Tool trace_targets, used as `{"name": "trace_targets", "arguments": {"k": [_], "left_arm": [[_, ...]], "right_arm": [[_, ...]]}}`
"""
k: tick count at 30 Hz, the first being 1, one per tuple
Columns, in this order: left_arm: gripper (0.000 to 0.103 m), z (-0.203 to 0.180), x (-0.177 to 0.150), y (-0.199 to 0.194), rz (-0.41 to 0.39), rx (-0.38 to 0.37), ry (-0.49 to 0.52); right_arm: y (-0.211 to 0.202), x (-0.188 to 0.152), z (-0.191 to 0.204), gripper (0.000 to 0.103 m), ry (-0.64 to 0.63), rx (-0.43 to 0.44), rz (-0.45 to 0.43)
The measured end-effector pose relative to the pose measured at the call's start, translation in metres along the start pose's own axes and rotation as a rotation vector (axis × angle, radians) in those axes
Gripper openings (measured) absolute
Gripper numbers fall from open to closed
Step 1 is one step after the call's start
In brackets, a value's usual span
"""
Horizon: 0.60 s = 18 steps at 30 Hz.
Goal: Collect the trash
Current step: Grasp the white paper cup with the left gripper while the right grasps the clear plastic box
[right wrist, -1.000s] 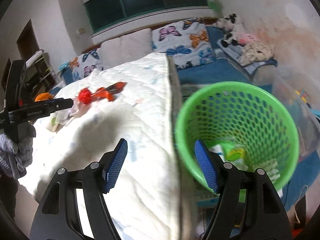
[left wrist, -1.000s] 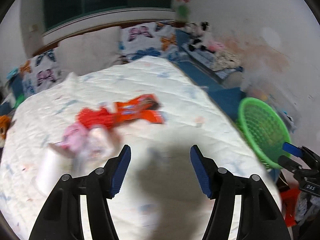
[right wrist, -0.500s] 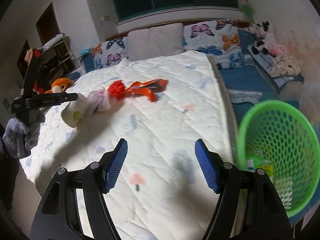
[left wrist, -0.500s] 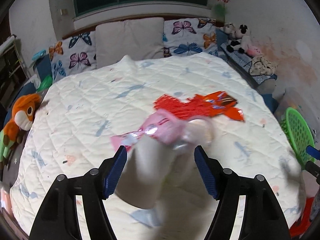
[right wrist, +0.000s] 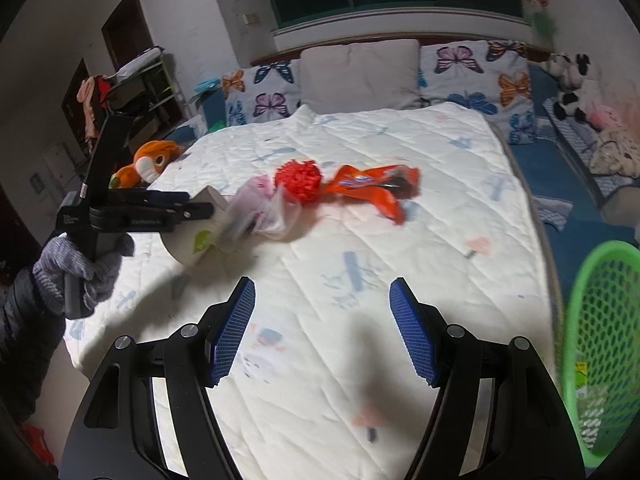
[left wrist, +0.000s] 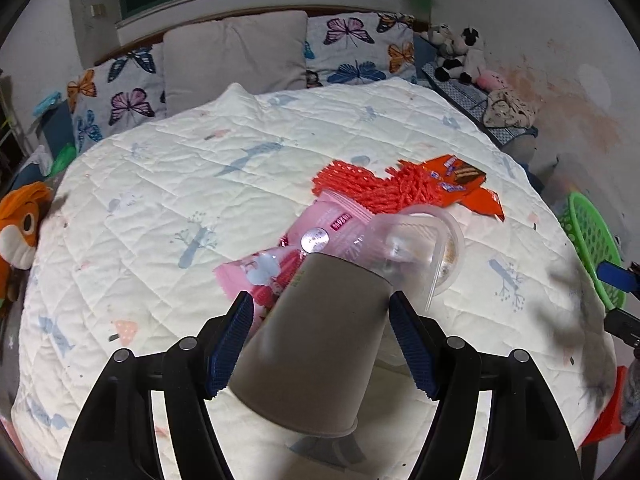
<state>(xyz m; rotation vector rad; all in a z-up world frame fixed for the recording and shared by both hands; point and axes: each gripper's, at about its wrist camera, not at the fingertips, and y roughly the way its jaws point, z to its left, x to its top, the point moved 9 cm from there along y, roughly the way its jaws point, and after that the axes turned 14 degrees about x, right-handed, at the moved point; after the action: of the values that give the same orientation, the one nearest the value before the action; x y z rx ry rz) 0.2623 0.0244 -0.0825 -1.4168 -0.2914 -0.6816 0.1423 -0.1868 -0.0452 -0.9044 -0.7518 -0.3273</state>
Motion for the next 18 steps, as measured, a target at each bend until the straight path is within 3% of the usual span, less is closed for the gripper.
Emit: {"name": "trace_targets", "arguments": {"k": [8,18], "left_arm": [[0.064,-0.003,-0.003,0.001,-0.018,-0.025,0.003],[0.058,0.018,-0.008,-0.025,-0.078,-0.03,-0.082]], "right_arm": [[0.024,0.012,0.011,0.07,0.029,0.062,0.016],[0.06,0.027,0.035,0.062,0.052,0.15,0.043]]}}
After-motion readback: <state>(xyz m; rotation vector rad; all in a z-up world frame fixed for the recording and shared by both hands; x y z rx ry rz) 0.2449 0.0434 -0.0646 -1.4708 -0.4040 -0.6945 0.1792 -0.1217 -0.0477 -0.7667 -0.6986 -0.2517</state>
